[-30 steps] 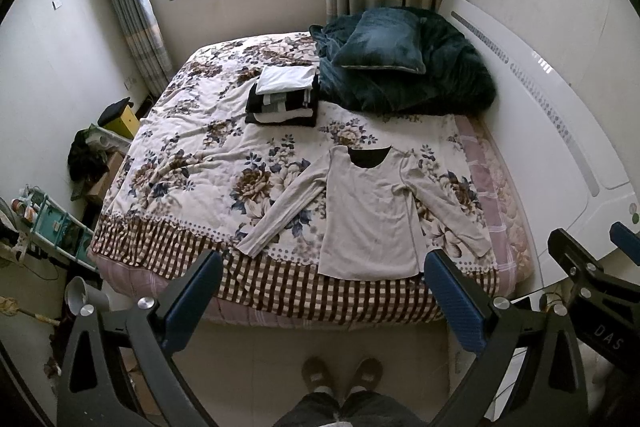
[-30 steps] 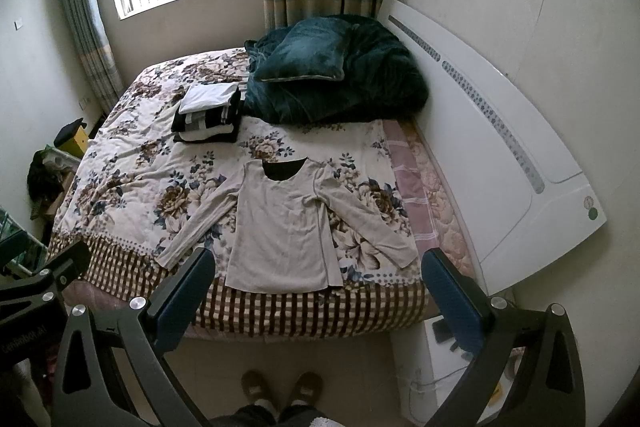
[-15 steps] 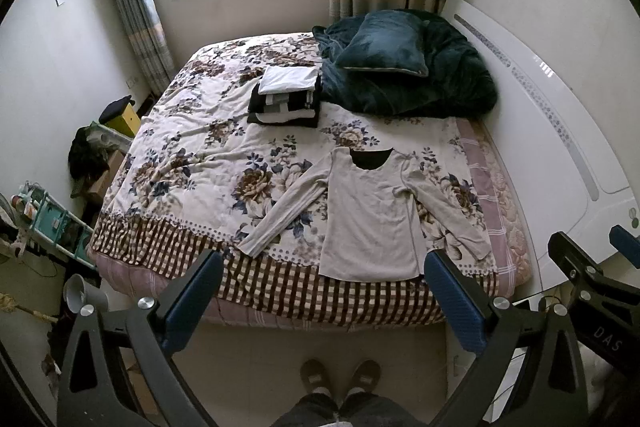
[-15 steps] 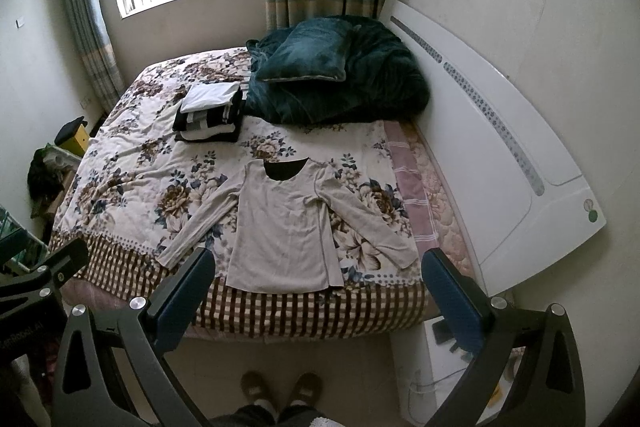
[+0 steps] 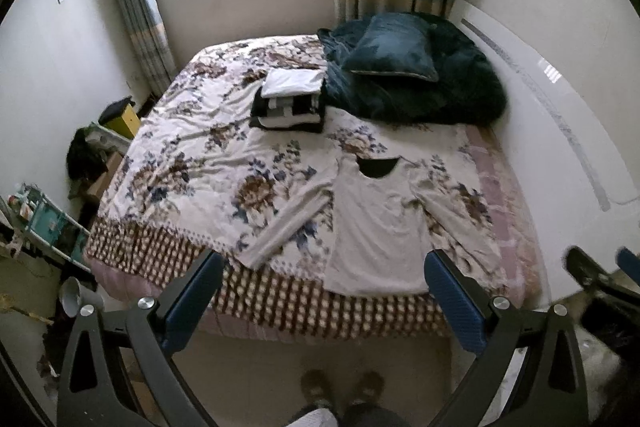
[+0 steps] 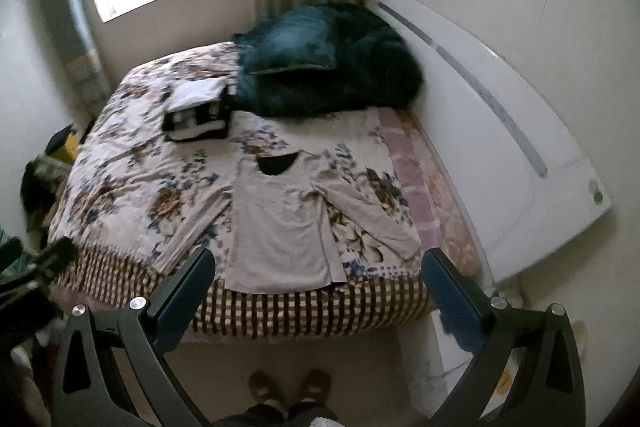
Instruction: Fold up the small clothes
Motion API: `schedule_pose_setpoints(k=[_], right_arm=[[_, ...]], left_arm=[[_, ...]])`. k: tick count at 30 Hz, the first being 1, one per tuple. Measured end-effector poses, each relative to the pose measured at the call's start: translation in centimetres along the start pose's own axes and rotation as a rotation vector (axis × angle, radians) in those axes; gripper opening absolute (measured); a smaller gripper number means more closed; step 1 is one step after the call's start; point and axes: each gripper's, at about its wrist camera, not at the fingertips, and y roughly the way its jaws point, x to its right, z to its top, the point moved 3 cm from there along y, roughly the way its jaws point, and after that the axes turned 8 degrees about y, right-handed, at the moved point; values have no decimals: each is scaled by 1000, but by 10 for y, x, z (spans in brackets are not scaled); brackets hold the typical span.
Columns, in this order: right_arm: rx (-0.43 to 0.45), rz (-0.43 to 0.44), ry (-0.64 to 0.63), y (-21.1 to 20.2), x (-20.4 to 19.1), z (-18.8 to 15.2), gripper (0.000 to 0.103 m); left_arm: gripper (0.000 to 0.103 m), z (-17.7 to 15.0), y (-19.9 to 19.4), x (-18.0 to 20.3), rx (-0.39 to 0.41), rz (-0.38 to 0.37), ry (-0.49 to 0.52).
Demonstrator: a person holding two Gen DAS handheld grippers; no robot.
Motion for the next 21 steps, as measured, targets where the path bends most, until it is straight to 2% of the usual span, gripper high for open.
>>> schedule_pose_setpoints(k=[4, 7, 14, 18, 21], right_arm=[[-26, -75, 123, 58, 22, -7, 103], [-65, -146, 222, 119, 52, -14, 103], [-244, -241, 467, 299, 140, -37, 103], [-314, -264, 582, 398, 189, -49, 103], [-375, -275, 667, 469, 224, -62, 103]], left_arm=[[103, 11, 64, -2, -6, 7, 15], [103, 19, 114, 7, -27, 19, 22], [103, 21, 266, 62, -168, 38, 84], [103, 18, 351, 99, -263, 67, 136], [103, 15, 404, 118, -323, 72, 132]])
